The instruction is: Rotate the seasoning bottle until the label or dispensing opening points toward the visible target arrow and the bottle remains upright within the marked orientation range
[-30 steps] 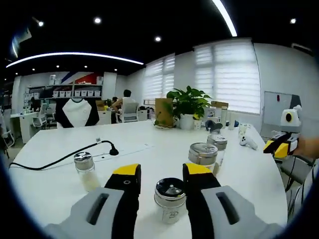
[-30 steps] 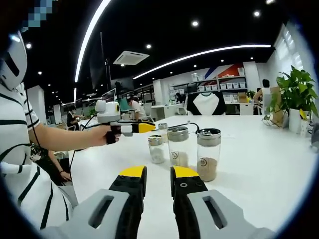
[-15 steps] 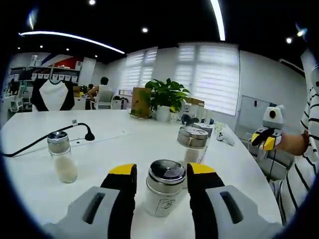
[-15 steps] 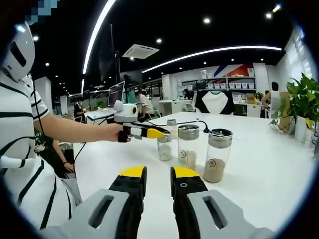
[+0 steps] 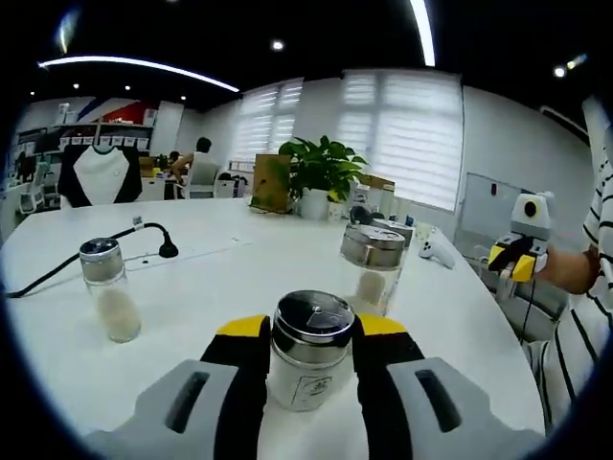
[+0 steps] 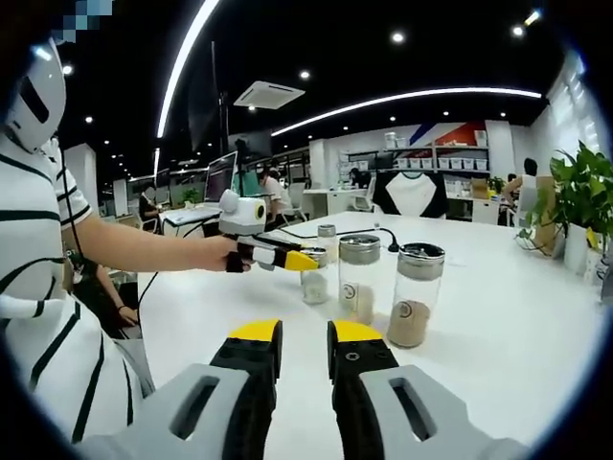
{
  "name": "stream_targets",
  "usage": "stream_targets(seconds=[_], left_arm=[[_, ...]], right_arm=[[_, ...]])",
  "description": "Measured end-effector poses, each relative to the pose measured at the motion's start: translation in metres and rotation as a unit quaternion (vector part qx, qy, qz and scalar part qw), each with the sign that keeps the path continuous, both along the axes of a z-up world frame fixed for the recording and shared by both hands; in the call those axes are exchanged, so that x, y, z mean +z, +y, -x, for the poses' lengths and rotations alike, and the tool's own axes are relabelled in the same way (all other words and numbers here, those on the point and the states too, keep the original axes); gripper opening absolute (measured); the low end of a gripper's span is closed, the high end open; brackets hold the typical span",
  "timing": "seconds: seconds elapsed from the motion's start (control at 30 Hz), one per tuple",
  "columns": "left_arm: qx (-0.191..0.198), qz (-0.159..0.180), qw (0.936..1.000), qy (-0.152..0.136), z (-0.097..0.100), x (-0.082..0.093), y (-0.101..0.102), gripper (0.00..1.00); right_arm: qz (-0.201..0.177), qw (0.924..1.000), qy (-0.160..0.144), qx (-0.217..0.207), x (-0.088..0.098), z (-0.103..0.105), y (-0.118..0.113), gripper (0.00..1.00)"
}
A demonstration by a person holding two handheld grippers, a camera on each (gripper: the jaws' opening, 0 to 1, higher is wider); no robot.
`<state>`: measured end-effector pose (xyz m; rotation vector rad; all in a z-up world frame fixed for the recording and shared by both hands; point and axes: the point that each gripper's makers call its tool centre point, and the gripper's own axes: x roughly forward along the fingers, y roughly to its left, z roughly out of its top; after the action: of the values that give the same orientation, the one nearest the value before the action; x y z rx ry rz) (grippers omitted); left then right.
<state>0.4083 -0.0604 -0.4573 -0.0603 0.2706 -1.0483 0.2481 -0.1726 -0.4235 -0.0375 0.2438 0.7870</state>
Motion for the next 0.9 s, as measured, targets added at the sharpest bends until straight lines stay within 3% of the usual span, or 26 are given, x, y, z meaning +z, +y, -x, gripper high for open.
stream_targets(seconds=[0.27,0.6,0.9], left_arm=[[0.096,-0.006,0.9953,0.0,-0.004,-0.001,0.003,0.35],[0.146,-0.01,0.989,-0.022,-0.004,-0.002,0.005,0.35],[0.217,-0.006,0.9752,-0.043,-0.007,-0.001,0.006,0.35]], right_arm=[[-0.005,0.9999,-0.006,-0.013,0.002,-0.001,-0.006,0.16],[-0.015,0.9994,-0.005,-0.03,0.003,-0.001,-0.015,0.15],[-0.032,0.9981,-0.009,-0.052,0.007,-0.003,-0.023,0.13]])
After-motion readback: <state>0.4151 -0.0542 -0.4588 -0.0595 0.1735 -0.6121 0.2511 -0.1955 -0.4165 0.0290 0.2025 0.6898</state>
